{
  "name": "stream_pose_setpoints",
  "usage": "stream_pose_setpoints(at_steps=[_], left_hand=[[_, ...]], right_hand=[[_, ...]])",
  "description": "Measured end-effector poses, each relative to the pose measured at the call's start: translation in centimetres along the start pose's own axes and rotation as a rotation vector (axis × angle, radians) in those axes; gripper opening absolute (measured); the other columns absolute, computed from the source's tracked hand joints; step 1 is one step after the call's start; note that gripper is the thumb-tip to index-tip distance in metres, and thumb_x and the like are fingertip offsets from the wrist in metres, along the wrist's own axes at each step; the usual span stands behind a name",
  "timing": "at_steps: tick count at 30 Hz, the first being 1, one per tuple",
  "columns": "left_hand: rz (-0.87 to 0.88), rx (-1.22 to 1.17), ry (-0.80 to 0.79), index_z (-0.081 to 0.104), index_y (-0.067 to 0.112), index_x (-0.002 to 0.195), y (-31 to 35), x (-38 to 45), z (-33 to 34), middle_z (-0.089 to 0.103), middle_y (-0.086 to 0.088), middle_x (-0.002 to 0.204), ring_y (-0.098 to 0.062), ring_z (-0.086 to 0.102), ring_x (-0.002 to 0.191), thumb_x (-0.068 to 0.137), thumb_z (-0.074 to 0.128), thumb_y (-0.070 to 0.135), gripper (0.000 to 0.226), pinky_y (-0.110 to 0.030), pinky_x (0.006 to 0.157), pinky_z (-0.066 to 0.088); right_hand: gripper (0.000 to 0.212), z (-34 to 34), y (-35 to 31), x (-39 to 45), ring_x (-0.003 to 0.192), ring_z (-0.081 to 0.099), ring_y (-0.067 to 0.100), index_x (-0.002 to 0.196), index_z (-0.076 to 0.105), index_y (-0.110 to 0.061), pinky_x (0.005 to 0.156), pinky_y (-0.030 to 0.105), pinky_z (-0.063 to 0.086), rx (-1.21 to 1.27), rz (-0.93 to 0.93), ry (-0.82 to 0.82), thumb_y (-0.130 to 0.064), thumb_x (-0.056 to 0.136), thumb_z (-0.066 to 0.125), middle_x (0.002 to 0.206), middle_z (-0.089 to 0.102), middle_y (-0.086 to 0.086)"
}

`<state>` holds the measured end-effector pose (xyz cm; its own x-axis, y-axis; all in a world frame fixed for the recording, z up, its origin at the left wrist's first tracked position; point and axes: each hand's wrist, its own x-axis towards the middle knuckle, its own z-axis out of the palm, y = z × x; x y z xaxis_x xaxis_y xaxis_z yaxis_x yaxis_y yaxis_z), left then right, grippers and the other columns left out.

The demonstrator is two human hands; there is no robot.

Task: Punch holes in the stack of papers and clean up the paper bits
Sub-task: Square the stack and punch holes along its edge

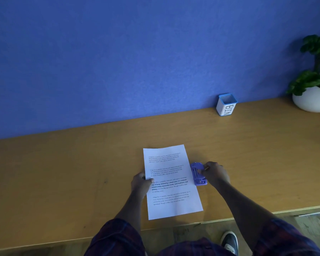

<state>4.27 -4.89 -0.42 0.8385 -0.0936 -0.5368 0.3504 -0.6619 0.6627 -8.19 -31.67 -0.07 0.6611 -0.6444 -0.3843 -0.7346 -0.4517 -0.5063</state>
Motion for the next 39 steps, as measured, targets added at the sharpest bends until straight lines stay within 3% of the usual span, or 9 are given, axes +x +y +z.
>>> stream_pose_setpoints(at_steps=[4, 10, 16, 31, 39], left_hand=[[-0.011, -0.049, 0.010, 0.073, 0.011, 0.114, -0.5, 0.1, 0.0, 0.075, -0.005, 0.110, -0.025, 0.073, 0.096, 0.089, 0.074, 0.013, 0.025, -0.039, 0.087, 0.061], [-0.054, -0.119, 0.044, 0.073, 0.009, 0.110, -1.1, 0.5, -0.6, 0.075, -0.007, 0.109, -0.022, 0.070, 0.090, 0.089, 0.075, 0.011, 0.022, -0.030, 0.075, 0.054], [-0.104, -0.191, 0.021, 0.074, 0.005, 0.110, -1.5, 1.2, -1.2, 0.075, -0.011, 0.111, -0.029, 0.071, 0.103, 0.088, 0.077, 0.008, 0.023, -0.044, 0.096, 0.058], [-0.126, -0.202, 0.038, 0.074, 0.007, 0.105, -1.1, 1.2, -0.4, 0.076, -0.010, 0.109, -0.024, 0.072, 0.094, 0.088, 0.077, 0.008, 0.017, -0.033, 0.083, 0.058], [-0.139, -0.201, 0.047, 0.074, 0.006, 0.108, -1.1, 1.7, -0.2, 0.076, -0.010, 0.110, -0.027, 0.072, 0.101, 0.088, 0.077, 0.009, 0.021, -0.039, 0.092, 0.059]], right_hand=[[0.015, 0.0, -0.1, 0.3, 0.077, 0.067, 0.022, 0.096, 0.073, -0.028, 0.060, 0.030, 0.051, -0.013, -0.026, 0.007, -0.035, 0.085, 0.067, 0.086, 0.073, 0.000], [0.014, 0.1, -0.2, 0.8, 0.077, 0.068, 0.024, 0.096, 0.077, -0.026, 0.064, 0.034, 0.055, -0.015, -0.063, 0.015, -0.032, 0.087, 0.067, 0.086, 0.075, 0.002], [0.015, 0.1, -0.2, 1.1, 0.080, 0.068, 0.024, 0.098, 0.076, -0.028, 0.067, 0.036, 0.056, -0.001, -0.072, 0.004, -0.031, 0.087, 0.067, 0.088, 0.074, 0.002], [0.013, 0.4, -1.0, 1.3, 0.077, 0.067, 0.023, 0.092, 0.076, -0.028, 0.066, 0.035, 0.056, -0.013, -0.089, -0.029, -0.032, 0.085, 0.066, 0.084, 0.074, 0.000], [0.015, 0.5, -1.2, 1.2, 0.080, 0.068, 0.023, 0.095, 0.076, -0.030, 0.068, 0.034, 0.055, 0.011, -0.087, -0.036, -0.033, 0.084, 0.066, 0.087, 0.075, -0.001]])
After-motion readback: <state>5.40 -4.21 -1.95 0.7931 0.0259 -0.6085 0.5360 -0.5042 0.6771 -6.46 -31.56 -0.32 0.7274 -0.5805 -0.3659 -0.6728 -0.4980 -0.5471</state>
